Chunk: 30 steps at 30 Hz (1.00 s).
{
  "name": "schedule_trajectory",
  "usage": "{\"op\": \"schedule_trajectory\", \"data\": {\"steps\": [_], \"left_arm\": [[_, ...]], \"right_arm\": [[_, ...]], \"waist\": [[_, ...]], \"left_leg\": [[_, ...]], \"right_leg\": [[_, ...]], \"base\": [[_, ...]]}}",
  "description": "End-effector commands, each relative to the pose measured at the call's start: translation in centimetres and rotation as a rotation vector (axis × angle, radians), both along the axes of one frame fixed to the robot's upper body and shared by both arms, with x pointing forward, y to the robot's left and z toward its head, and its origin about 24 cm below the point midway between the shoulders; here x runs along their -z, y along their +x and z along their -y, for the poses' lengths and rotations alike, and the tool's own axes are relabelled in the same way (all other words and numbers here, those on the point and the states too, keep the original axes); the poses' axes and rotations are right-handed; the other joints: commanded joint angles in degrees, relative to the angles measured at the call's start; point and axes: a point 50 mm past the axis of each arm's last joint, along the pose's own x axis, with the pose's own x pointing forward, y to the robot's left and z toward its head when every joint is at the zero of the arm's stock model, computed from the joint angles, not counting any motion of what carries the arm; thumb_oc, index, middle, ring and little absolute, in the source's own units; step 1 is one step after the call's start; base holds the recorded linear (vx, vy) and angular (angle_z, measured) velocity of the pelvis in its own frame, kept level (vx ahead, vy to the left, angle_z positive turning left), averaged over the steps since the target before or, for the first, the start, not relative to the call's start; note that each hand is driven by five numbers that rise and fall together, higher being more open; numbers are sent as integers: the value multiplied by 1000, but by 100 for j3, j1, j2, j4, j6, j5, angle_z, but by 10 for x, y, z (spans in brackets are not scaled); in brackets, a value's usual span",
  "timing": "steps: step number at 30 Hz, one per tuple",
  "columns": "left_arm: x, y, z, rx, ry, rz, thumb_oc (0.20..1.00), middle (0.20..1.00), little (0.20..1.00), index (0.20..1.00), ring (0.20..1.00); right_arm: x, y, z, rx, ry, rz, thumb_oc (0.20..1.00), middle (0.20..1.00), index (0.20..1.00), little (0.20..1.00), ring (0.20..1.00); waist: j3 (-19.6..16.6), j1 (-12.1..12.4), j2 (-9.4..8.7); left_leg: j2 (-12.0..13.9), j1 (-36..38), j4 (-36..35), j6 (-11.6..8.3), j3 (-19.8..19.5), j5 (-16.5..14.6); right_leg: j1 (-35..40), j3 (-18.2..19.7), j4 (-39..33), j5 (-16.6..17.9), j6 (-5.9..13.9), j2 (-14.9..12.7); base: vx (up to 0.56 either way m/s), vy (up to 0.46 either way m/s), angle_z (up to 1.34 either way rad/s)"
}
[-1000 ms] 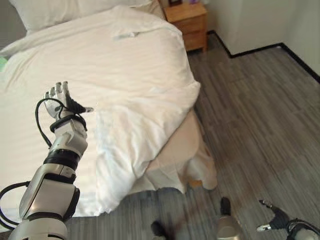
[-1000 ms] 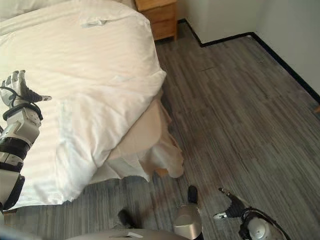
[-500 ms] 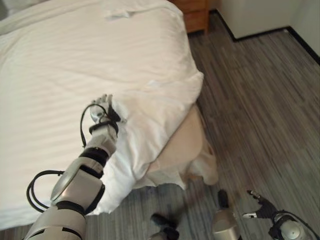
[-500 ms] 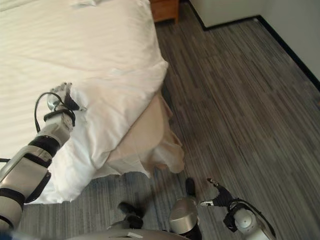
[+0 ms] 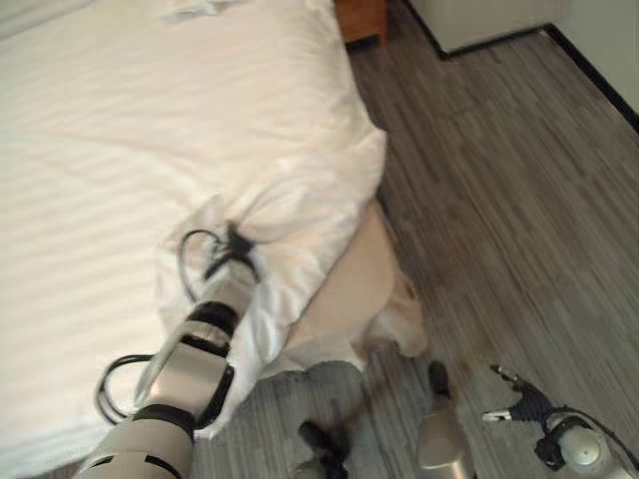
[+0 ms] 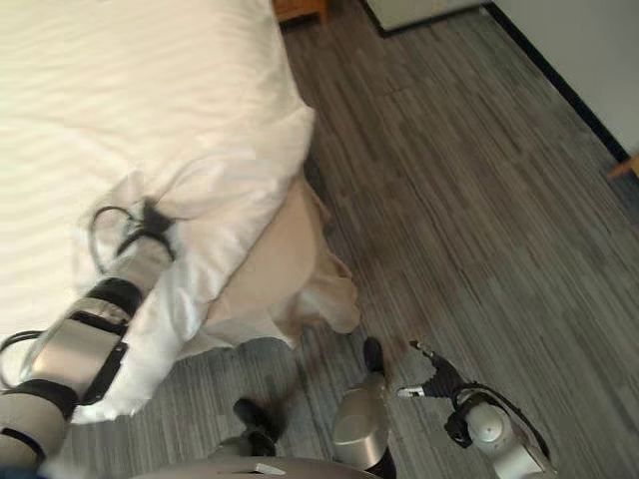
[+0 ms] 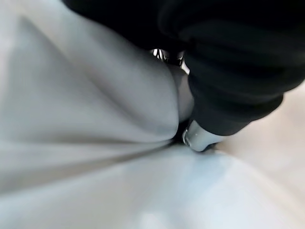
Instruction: Making the bed.
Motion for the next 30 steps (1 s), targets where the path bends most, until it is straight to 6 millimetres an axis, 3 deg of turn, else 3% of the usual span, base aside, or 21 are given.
{"op": "schedule_trajectory", "data": {"steps": [1, 2, 4, 5, 7, 9, 11, 12, 13, 16, 18, 20, 22, 23, 24, 28, 30], "left_arm": [[-42, 0, 47, 161, -128, 276, 200, 200, 200, 200, 200], [-42, 0, 47, 162, -128, 274, 200, 200, 200, 200, 200], [-35, -11, 75, 286, -138, 267, 200, 200, 200, 200, 200], [-35, -11, 75, 286, -136, 267, 200, 200, 200, 200, 200], [-28, -19, 97, 372, -158, 249, 200, 200, 200, 200, 200], [-21, -27, 110, 423, -168, 221, 200, 200, 200, 200, 200], [-7, -38, 130, 481, -206, 167, 200, 200, 200, 200, 200], [-7, -38, 130, 481, -205, 166, 200, 200, 200, 200, 200], [6, -48, 145, 529, -244, 115, 200, 200, 200, 200, 200], [23, -65, 164, 596, -315, 33, 200, 200, 200, 200, 200], [35, -78, 175, 636, -362, -30, 1000, 1000, 1000, 1000, 1000], [48, -92, 186, 687, -389, -99, 1000, 1000, 1000, 1000, 1000], [63, -110, 197, 764, -373, -177, 1000, 1000, 1000, 1000, 1000], [77, -125, 207, 819, -371, -259, 1000, 1000, 1000, 1000, 1000], [77, -125, 208, 819, -370, -258, 1000, 1000, 1000, 1000, 1000], [96, -144, 215, 858, -452, -378, 1000, 1000, 1000, 1000, 1000], [94, -149, 221, 884, -525, -404, 1000, 1000, 1000, 1000, 1000]], "right_arm": [[11, 6, -26, 85, 120, 25, 1000, 1000, 1000, 1000, 1000], [11, 6, -26, 87, 120, 23, 1000, 1000, 1000, 1000, 1000], [23, -4, -31, 106, 116, -28, 1000, 1000, 1000, 1000, 1000], [23, -4, -32, 106, 117, -28, 1000, 1000, 1000, 1000, 1000], [30, -6, -41, 92, 111, -47, 1000, 1000, 1000, 1000, 1000], [31, -6, -51, 93, 135, -45, 1000, 1000, 1000, 1000, 1000], [32, -7, -54, 117, 149, -41, 1000, 1000, 1000, 1000, 1000], [32, -7, -54, 117, 149, -41, 1000, 1000, 1000, 1000, 1000], [33, -9, -54, 138, 150, -35, 1000, 1000, 1000, 1000, 1000], [31, -7, -55, 145, 145, -17, 1000, 1000, 1000, 1000, 1000], [31, -4, -57, 161, 158, -10, 1000, 1000, 1000, 1000, 1000], [33, -3, -64, 175, 187, -14, 1000, 1000, 1000, 1000, 1000], [39, -3, -70, 182, 197, -33, 1000, 1000, 1000, 1000, 1000], [48, -7, -72, 215, 194, -68, 1000, 1000, 1000, 1000, 1000], [48, -6, -73, 215, 195, -67, 1000, 1000, 1000, 1000, 1000], [60, -11, -61, 242, 108, -132, 1000, 1000, 1000, 1000, 1000], [62, -13, -49, 276, 71, -143, 1000, 1000, 1000, 1000, 1000]], "waist": [[78, -135, -119], [74, -131, -127], [-97, -228, -265], [-110, -232, -295], [-133, -223, -369], [-168, -190, -423], [-185, -223, -424], [-192, -221, -428], [-206, -171, -364], [-276, -10, -257], [-342, 177, -218], [-426, 339, -239], [-486, 590, -334], [-463, 710, -386], [-446, 718, -394], [-399, 646, -244], [-353, 597, -173]], "left_leg": [[-476, 1628, -164, 259, 4, -991], [-489, 1643, -182, 267, 4, -983], [-599, 1981, -590, 377, 202, -980], [-632, 1972, -611, 384, 200, -945], [-629, 2151, -841, 380, 446, -830], [-587, 2173, -978, 383, 632, -655], [-535, 2150, -1001, 447, 740, -565], [-541, 2144, -1002, 448, 741, -562], [-506, 2101, -978, 569, 949, -515], [-408, 1900, -938, 711, 1284, -301], [-318, 1766, -927, 783, 1514, -175], [-243, 1607, -886, 800, 1661, -73], [-118, 1377, -680, 737, 1884, -1], [78, 1233, -555, 498, 1907, 96], [133, 1183, -501, 547, 2059, 199], [453, 1305, -598, 195, 2217, 480], [632, 1318, -570, 45, 2298, 682]], "right_leg": [[-623, -50, -463, 557, -14, 655], [-614, -49, -468, 563, -7, 646], [-579, -16, -363, 836, 231, 559], [-599, -5, -363, 851, 230, 530], [-607, -129, -343, 1148, 278, 469], [-618, -196, -259, 1210, 278, 356], [-562, -6, 82, 978, 278, 323], [-572, -1, 86, 978, 278, 318], [-301, 23, 595, 579, 278, 267], [141, 23, 1206, 132, 150, 217], [418, 93, 1490, -116, 125, 311], [753, 65, 1408, -237, 136, 402], [1249, -91, 787, -433, 143, 526], [1367, -68, 86, -687, 198, 620], [1337, -123, 51, -590, 147, 641], [1402, 3, -442, -771, 118, 780], [1459, 42, -617, -811, 38, 903]], "base": [[-183, 176, 22], [-199, 218, 44], [-205, 202, 35], [-218, 168, 5], [-241, 96, 10], [-313, 57, -63], [-301, 69, -96], [-440, 133, -56], [-465, 159, -36], [-440, 89, -105], [-298, -31, -73], [-279, -122, -49], [-281, -243, -70], [-255, -268, -66], [-159, -214, -82], [-79, -187, -69], [-70, -192, -38]]}}
